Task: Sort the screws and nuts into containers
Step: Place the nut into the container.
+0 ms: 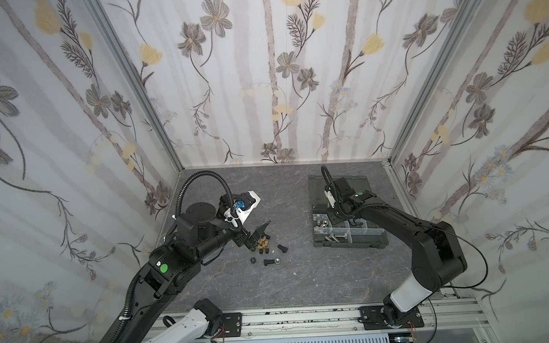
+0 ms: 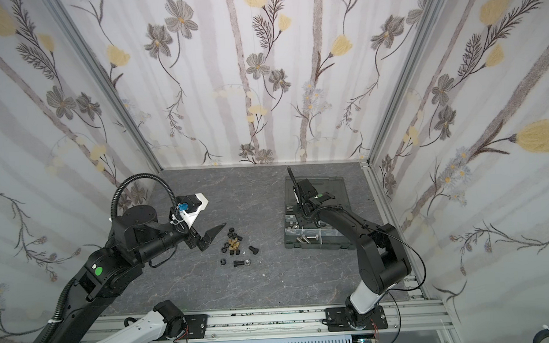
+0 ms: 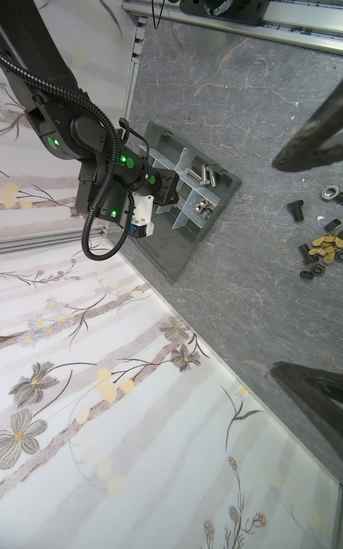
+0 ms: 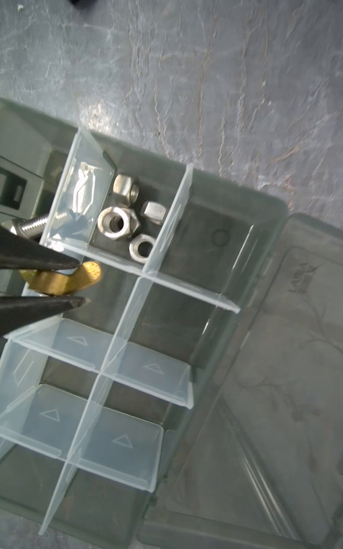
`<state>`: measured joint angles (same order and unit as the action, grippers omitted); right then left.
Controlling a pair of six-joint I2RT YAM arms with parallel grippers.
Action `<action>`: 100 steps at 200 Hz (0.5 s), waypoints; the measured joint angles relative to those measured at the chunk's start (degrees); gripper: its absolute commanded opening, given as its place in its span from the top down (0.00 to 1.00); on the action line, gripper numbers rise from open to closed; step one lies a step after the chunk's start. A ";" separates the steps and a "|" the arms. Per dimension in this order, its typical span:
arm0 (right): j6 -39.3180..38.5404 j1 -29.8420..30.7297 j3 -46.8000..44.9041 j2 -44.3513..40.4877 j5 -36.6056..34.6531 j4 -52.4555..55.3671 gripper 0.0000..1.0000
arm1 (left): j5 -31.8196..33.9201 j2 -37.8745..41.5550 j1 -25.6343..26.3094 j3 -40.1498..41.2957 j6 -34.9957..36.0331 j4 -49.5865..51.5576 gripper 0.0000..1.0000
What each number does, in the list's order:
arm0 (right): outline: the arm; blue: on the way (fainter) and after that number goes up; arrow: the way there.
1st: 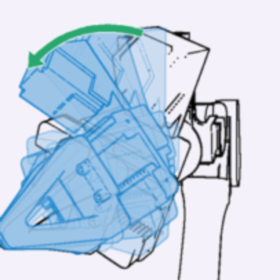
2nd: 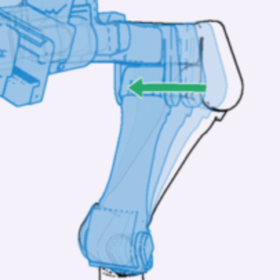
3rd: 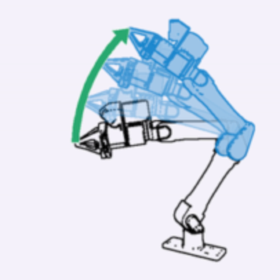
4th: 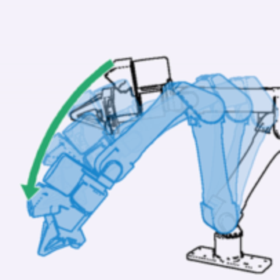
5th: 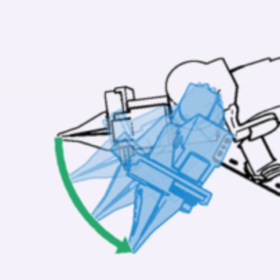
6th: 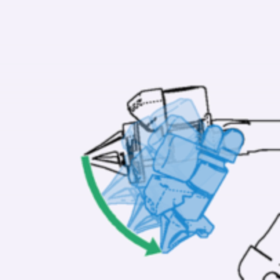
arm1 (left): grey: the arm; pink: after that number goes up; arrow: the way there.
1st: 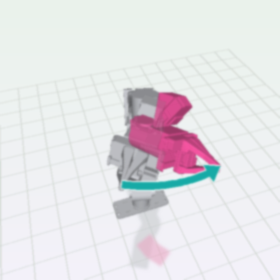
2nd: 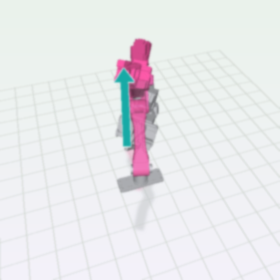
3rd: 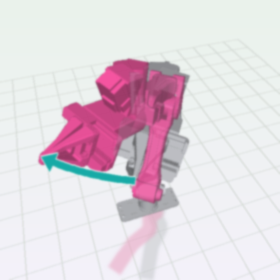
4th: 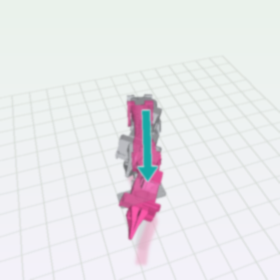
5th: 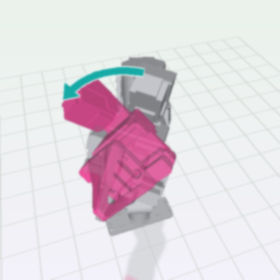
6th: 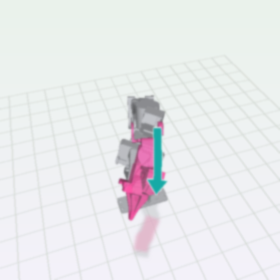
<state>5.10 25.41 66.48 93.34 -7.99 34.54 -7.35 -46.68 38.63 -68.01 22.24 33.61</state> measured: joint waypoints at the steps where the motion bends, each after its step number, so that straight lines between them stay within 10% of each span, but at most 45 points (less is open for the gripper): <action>1: 0.02 -0.09 -0.17 0.00 0.00 -0.04 0.89 | 0.00 0.02 0.00 0.00 0.00 0.00 0.00; 100: 0.42 -1.75 -1.95 4.26 0.13 -5.66 0.67 | -0.22 0.42 0.00 0.00 0.00 0.02 0.00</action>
<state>5.52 23.66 64.53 97.60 -7.86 28.88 -7.57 -46.26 38.63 -68.01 22.24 33.63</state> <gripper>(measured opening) 0.299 0.998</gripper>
